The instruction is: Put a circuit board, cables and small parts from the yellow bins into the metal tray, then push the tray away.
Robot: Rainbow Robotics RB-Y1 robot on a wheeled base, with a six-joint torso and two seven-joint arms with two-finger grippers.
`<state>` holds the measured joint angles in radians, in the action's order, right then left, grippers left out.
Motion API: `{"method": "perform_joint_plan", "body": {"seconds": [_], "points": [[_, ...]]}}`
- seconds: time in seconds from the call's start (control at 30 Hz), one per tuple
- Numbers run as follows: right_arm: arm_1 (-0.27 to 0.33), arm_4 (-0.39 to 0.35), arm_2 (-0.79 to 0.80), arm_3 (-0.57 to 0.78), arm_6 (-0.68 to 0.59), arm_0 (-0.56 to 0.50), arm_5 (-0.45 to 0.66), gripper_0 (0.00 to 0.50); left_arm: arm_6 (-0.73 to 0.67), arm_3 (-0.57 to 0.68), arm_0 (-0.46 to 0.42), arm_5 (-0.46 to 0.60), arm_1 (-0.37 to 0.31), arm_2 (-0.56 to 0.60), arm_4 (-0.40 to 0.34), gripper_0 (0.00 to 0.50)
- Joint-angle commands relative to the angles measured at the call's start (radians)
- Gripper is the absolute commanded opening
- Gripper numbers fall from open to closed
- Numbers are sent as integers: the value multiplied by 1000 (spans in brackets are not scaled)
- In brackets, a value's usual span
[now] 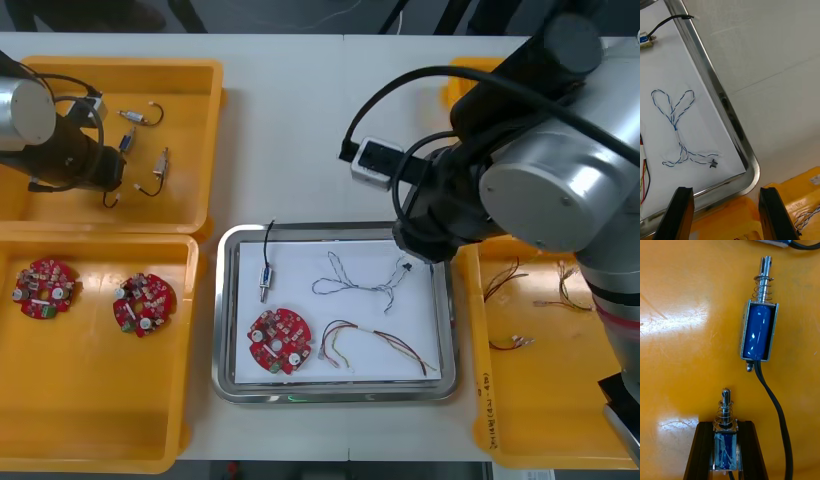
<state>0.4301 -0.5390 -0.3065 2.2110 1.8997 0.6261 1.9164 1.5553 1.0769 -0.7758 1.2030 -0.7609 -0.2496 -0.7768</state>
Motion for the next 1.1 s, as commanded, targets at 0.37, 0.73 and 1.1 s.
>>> {"method": "perform_joint_plan", "body": {"seconds": [0.37, 0.73, 1.1], "points": [[170, -151, 241, 93, -317, 23, 3, 500, 135, 78, -40, 150, -80, 55, -30, 0], [256, -253, 451, 93, -378, -92, 3, 500, 121, 187, -39, 286, -87, 121, -21, 0], [277, -272, 656, 105, -393, -241, 3, 500, 78, 351, -37, 448, -63, 179, 16, 0]]}}
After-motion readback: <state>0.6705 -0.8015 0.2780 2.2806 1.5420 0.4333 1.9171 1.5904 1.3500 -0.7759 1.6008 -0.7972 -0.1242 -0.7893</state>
